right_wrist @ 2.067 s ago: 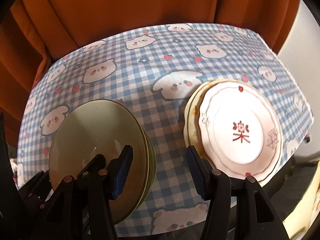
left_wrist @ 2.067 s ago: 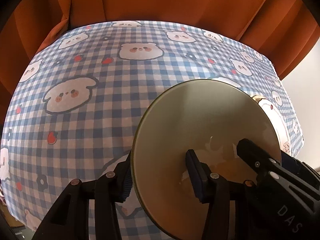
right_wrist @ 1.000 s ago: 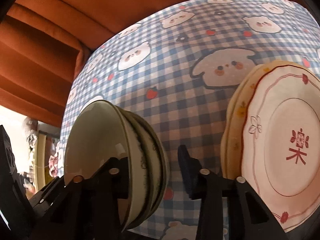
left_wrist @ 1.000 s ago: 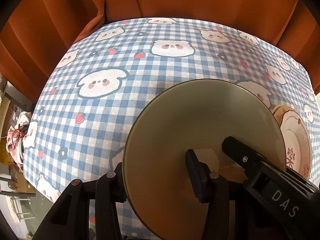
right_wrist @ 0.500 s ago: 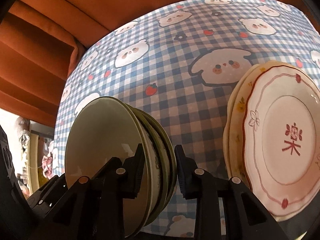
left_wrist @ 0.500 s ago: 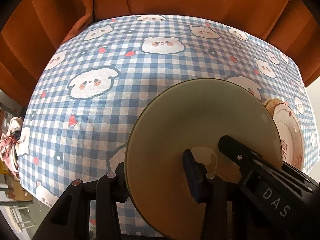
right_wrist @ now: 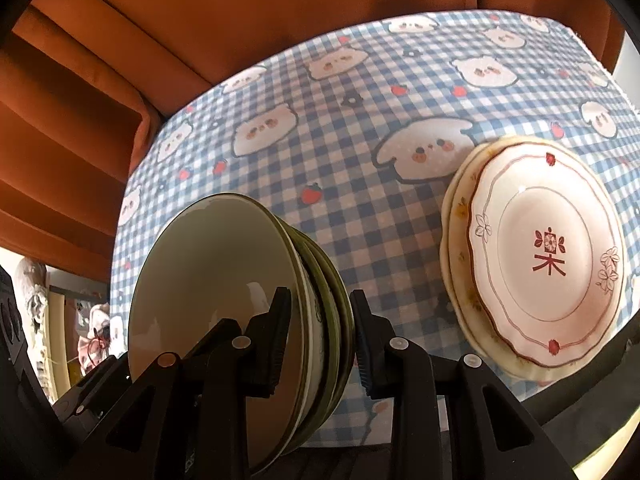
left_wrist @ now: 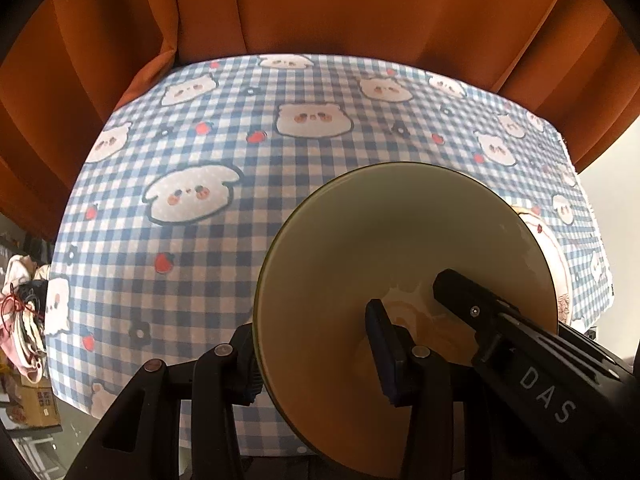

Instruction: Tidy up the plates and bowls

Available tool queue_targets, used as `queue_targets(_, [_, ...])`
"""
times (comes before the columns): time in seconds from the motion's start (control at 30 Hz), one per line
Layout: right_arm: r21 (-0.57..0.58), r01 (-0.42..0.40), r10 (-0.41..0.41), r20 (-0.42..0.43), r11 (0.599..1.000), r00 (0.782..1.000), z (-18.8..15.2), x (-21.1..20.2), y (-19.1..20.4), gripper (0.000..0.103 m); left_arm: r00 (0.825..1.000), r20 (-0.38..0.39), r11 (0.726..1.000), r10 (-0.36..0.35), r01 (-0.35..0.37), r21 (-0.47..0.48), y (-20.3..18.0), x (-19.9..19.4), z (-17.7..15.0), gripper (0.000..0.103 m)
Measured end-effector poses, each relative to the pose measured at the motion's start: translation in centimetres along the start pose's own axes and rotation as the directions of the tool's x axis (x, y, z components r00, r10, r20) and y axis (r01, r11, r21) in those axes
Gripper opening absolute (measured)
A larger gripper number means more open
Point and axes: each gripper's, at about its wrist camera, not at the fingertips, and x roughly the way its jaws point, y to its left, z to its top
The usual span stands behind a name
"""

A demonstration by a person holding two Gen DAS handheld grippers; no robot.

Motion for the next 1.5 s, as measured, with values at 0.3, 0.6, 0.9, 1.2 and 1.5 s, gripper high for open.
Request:
queue_targets(0.3, [-0.008,0.017,-0.017,0.043,1.0,0.999,-0.6,-1.6,1.4,0.033,0.999,0.034,1.0,-0.012,0.012,-0.003,0.2,-1.0,-0.6,0.043])
queue_targets(0.6, [-0.058,-0.019,0.023,0.064,0.998,0.998,0.3,-2.3,-0.7,0.033,0.997,0.074,0.999,0.023,-0.019,-0.051,-2.9,-1.0,-1.0,0.043])
queue_targets(0.9, [-0.099,-0.041,0.045,0.041,0.994,0.998,2.0,-3.9,-5.3,0.033,0.996,0.072,0.996,0.046,-0.04,-0.086,-8.5,-1.0,-0.5,0.043])
queue_targets(1.2, [-0.086,-0.053,0.056,0.031,0.995,0.998,3.4,-5.2,-10.8,0.033,0.996,0.069,0.996,0.053,-0.048,-0.081,-14.1,-0.2,0.0,0.043])
queue_targets(1.5, [-0.083,-0.048,0.051,0.039,0.995,0.998,4.5,-6.5,-15.7,0.033,0.996,0.072,0.996,0.046,-0.04,-0.084,-18.7,1.0,-0.1,0.043])
